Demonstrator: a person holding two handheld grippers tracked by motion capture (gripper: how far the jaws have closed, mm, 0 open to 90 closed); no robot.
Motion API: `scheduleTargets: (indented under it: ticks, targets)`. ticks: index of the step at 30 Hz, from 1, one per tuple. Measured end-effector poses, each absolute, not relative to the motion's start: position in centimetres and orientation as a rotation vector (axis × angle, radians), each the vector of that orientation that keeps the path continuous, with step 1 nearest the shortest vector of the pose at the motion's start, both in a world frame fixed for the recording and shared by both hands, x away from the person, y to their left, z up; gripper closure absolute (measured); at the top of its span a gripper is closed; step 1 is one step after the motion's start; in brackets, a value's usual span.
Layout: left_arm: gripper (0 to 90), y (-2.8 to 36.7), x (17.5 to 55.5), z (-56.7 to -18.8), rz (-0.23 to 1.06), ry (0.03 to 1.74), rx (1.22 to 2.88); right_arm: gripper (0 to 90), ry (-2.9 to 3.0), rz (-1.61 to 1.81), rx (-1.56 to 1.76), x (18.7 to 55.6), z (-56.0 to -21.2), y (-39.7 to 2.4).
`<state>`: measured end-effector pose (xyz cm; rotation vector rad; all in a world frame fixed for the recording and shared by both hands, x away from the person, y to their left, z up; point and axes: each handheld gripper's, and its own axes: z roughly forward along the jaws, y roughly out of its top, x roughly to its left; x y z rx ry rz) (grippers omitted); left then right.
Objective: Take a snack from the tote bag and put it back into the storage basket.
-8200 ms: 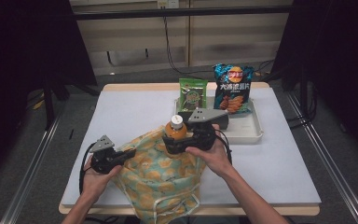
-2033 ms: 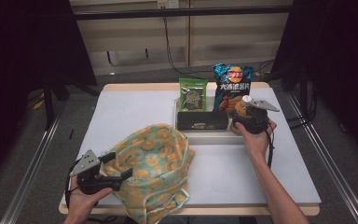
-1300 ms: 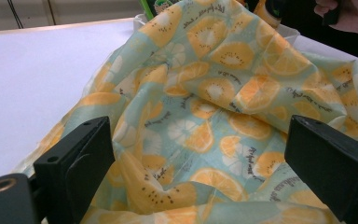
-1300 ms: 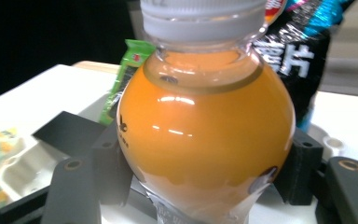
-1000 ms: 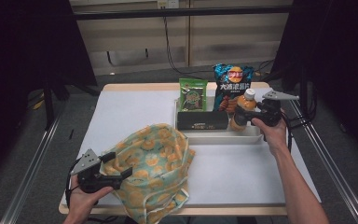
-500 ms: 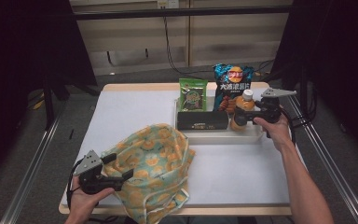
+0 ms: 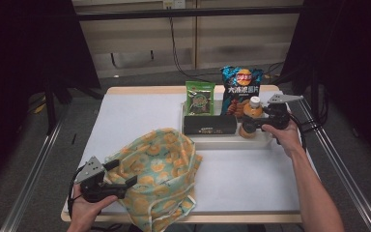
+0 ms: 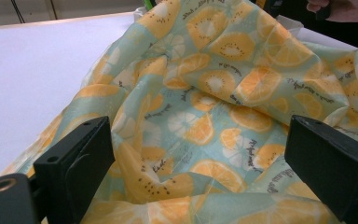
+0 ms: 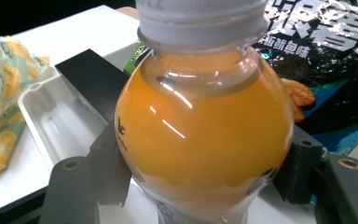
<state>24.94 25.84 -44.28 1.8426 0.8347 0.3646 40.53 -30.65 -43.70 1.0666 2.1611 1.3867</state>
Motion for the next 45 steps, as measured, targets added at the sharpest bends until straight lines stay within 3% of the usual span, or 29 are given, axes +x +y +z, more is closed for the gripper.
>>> scheduleTargets:
  ticks: [7,11,26,45]
  targets:
    - [7.7,25.9,25.0,-44.3,0.368,0.841,1.838,31.4,2.188,1.365,1.069,40.4,-43.7,-30.7]
    - [7.7,25.9,24.9,-44.2,0.369,0.836,1.841,19.8,2.180,1.329,1.143,40.5,-44.1,-30.5]
    - [7.7,26.0,25.1,-44.0,0.374,0.841,1.828,11.7,2.079,1.336,1.284,38.9,-44.5,-30.8]
    - [6.7,26.6,25.4,-44.0,0.361,0.874,1.804,6.0,1.855,1.274,1.409,32.0,-42.3,-29.9]
